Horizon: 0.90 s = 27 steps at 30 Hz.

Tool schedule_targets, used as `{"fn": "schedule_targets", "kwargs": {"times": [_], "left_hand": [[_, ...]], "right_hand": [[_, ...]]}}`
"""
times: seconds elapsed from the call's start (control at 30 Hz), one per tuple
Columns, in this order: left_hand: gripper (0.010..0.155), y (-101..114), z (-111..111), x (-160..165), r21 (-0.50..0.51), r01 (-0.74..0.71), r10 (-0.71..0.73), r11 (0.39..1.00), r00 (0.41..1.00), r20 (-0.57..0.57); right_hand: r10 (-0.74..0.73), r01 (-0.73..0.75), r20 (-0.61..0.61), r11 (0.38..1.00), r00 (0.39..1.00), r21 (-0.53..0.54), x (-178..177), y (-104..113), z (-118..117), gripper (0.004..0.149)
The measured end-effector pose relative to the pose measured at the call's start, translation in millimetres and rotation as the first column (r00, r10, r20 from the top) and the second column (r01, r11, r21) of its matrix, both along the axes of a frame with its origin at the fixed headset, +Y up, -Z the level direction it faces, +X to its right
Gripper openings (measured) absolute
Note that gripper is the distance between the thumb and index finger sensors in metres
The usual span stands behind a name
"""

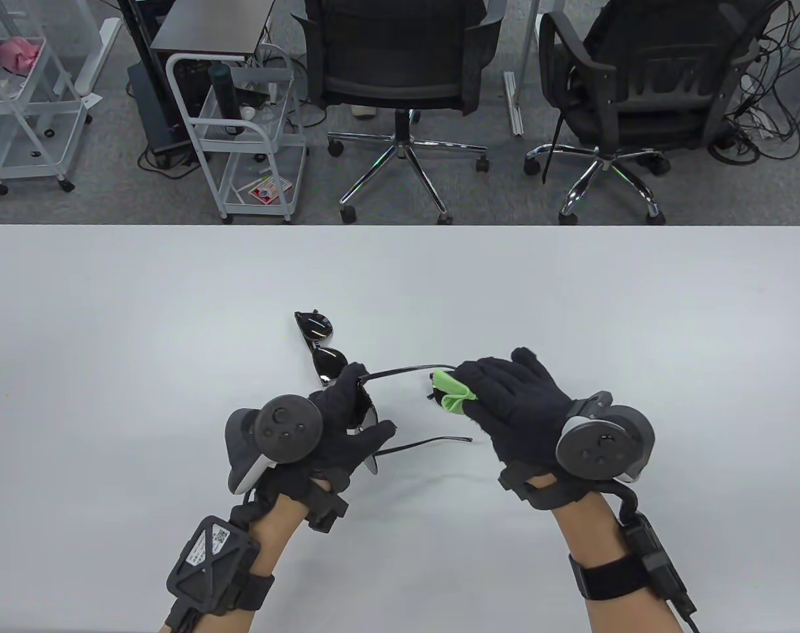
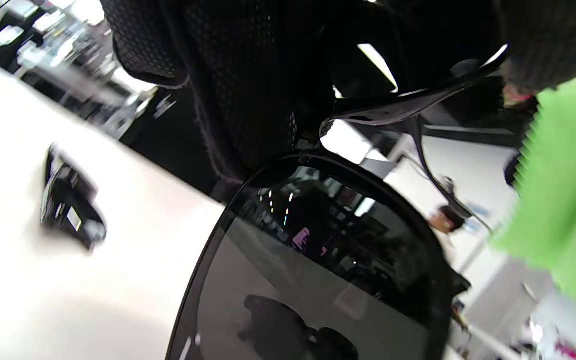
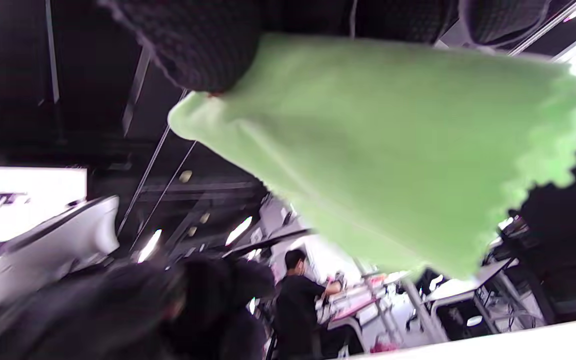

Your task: Dust sunglasses

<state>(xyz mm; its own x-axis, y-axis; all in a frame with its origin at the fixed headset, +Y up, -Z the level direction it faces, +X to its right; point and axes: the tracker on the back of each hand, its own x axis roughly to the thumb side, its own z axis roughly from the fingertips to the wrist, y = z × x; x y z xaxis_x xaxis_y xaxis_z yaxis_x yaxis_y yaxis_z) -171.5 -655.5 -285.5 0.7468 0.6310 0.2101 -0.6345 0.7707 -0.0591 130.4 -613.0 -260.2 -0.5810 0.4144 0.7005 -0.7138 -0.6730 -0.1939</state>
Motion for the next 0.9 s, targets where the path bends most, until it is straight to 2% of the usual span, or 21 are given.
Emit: {"fn": "schedule_targets", "kwargs": {"times": [0.07,0.2,0.3,0.37,0.5,0.6,0.73,0.87,0.9], "left_hand": [[0.1,-6,-1,-7,-0.049,-0.081,0.077,0.996,0.994,-0.073],[0.1,-15,-5,-13,-0.154,-0.17,0.158,0.973,0.984,-0.086],[0.101,-18,-7,-15,-0.182,-0.212,0.199,0.96,0.976,-0.089],[0.1,-17,-8,-17,-0.181,-0.229,0.216,0.956,0.972,-0.089],[0.1,-18,-9,-20,-0.21,-0.32,0.305,0.924,0.947,-0.101],[0.099,-23,-9,-21,-0.24,-0.367,0.349,0.899,0.93,-0.115],[0.098,-33,-12,-25,-0.303,-0.458,0.434,0.836,0.889,-0.144],[0.1,-40,-12,-23,-0.378,-0.604,0.595,0.702,0.789,-0.155],[0.102,-41,-11,-19,-0.401,-0.603,0.602,0.69,0.785,-0.145]], "right_hand": [[0.071,-0.072,-0.051,0.997,0.996,-0.023,-18,-6,2,0.046],[0.236,-0.244,-0.117,0.968,0.965,-0.055,-50,-27,4,0.046],[0.357,-0.382,-0.207,0.92,0.911,-0.094,-68,-41,5,0.046],[0.408,-0.465,-0.307,0.874,0.86,-0.14,-78,-52,6,0.047],[0.518,-0.569,-0.316,0.818,0.795,-0.091,-94,-61,12,0.048],[0.538,-0.565,-0.28,0.825,0.795,-0.018,-101,-59,19,0.048],[0.598,-0.585,-0.158,0.801,0.786,0.126,-104,-51,29,0.046],[0.61,-0.587,-0.048,0.777,0.791,0.226,-96,-37,30,0.043],[0.622,-0.599,-0.025,0.765,0.783,0.236,-94,-35,29,0.042]]}}
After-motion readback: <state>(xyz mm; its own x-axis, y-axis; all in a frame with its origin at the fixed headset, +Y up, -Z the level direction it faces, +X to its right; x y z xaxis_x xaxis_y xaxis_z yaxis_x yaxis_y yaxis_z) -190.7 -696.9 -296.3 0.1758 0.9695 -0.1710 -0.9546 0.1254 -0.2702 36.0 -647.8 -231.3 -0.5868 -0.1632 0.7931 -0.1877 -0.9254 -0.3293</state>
